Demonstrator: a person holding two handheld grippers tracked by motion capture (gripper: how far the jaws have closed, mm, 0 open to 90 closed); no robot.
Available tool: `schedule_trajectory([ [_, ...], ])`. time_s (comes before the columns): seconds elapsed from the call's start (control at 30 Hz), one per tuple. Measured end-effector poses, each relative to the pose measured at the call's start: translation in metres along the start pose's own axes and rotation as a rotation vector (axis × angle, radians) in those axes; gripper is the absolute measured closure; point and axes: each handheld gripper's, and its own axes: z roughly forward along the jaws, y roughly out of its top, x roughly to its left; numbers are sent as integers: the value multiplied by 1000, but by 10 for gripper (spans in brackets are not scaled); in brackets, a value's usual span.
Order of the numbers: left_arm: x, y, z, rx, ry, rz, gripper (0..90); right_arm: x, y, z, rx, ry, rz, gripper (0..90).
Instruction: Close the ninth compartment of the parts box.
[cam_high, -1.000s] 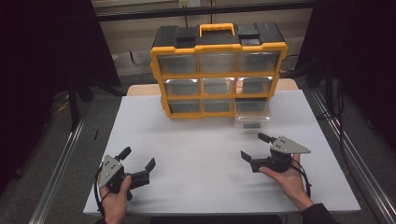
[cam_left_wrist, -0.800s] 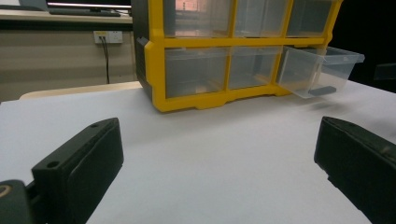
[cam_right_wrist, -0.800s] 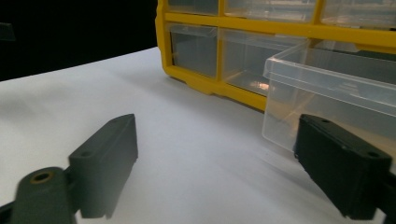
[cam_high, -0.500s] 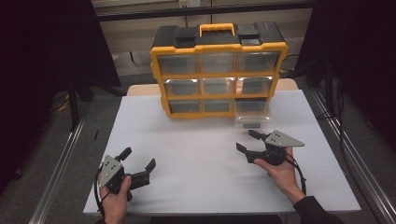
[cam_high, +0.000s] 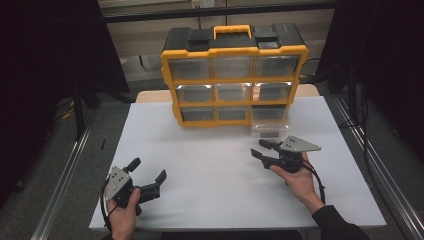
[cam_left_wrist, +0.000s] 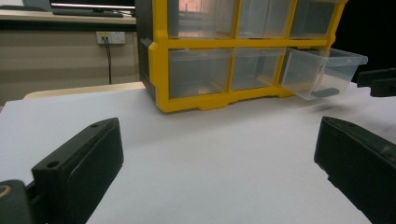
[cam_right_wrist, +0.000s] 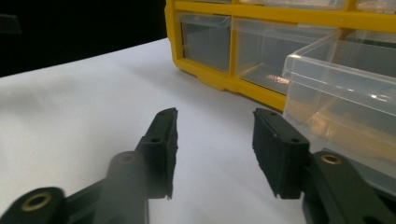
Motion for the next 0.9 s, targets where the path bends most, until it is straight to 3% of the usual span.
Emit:
schedule_trajectory([
  [0.33,0,0,0,-5,1,-7,15,-6,5,3,4,-9,-10,698],
  [0.63,0,0,0,-10,7,-12,15,-13,4,8,21,23,-9,873],
  [0.9,0,0,-1,-7,5,-5,15,-18,3,9,52,41,2,900],
])
